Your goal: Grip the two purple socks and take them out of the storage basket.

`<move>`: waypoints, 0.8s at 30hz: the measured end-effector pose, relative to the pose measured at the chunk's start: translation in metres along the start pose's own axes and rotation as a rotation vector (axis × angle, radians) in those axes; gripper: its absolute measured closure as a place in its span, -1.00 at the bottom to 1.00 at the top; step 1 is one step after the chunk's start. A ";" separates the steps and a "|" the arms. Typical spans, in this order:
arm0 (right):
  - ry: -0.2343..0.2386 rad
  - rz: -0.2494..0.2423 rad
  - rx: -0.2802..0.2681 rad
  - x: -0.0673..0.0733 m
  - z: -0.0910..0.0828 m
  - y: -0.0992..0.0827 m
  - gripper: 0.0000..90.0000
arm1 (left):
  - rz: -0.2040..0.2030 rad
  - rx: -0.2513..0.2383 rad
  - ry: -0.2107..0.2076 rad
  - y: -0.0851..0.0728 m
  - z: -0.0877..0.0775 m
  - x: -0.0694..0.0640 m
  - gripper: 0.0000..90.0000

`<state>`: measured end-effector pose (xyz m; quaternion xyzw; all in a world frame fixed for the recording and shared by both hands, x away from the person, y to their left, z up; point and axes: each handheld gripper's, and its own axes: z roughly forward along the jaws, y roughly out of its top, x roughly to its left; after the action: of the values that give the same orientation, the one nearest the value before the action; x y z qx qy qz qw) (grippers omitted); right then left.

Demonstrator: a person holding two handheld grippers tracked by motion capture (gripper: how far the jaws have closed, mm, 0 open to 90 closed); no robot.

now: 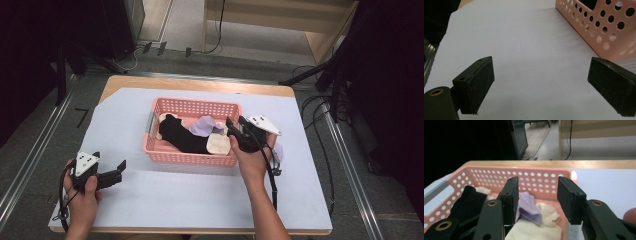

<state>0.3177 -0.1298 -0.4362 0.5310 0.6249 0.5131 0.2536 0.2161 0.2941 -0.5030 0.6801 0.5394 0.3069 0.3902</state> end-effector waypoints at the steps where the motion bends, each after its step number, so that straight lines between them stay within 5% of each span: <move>1: 0.003 0.001 0.009 0.003 0.004 -0.001 0.19 | 0.000 0.000 0.000 0.000 0.000 0.000 -0.83; 11: 0.014 -0.033 0.099 0.021 0.036 -0.003 0.19 | -0.003 -0.004 0.000 0.000 0.000 0.000 -0.83; 15: 0.043 -0.008 0.186 0.025 0.046 -0.001 0.17 | -0.003 -0.003 0.000 0.000 0.001 0.000 -0.83; 24: 0.007 -0.014 0.341 0.030 0.065 0.004 0.22 | 0.001 -0.001 -0.002 0.000 0.001 0.000 -0.83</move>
<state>0.3656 -0.0781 -0.4483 0.5600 0.7075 0.3998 0.1613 0.2168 0.2940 -0.5035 0.6804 0.5386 0.3069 0.3910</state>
